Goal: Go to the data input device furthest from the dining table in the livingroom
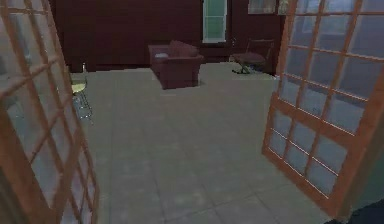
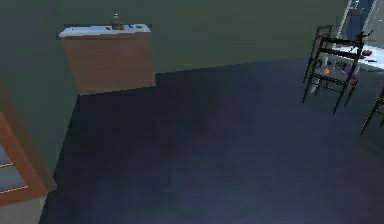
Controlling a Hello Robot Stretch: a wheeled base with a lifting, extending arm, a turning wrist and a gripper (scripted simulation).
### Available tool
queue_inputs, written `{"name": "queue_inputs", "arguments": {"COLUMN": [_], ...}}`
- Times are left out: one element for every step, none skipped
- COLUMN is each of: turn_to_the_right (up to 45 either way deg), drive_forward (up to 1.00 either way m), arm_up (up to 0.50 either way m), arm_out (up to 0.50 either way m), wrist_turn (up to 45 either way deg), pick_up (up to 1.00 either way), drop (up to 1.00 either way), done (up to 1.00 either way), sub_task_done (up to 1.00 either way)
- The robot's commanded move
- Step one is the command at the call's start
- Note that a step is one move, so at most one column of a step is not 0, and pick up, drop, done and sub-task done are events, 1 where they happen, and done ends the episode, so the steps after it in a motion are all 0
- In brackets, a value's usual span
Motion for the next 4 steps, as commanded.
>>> {"name": "queue_inputs", "arguments": {"turn_to_the_right": [6.0, 0.0, -12.0, 0.0], "drive_forward": [0.0, 0.45, 0.0, 0.85], "arm_up": [0.0, 0.0, 0.0, 0.0], "arm_out": [0.0, 0.0, 0.0, 0.0], "wrist_turn": [0.0, 0.0, 0.0, 0.0], "pick_up": [0.0, 0.0, 0.0, 0.0], "drop": [0.0, 0.0, 0.0, 0.0], "done": [0.0, 0.0, 0.0, 0.0], "sub_task_done": [0.0, 0.0, 0.0, 0.0]}}
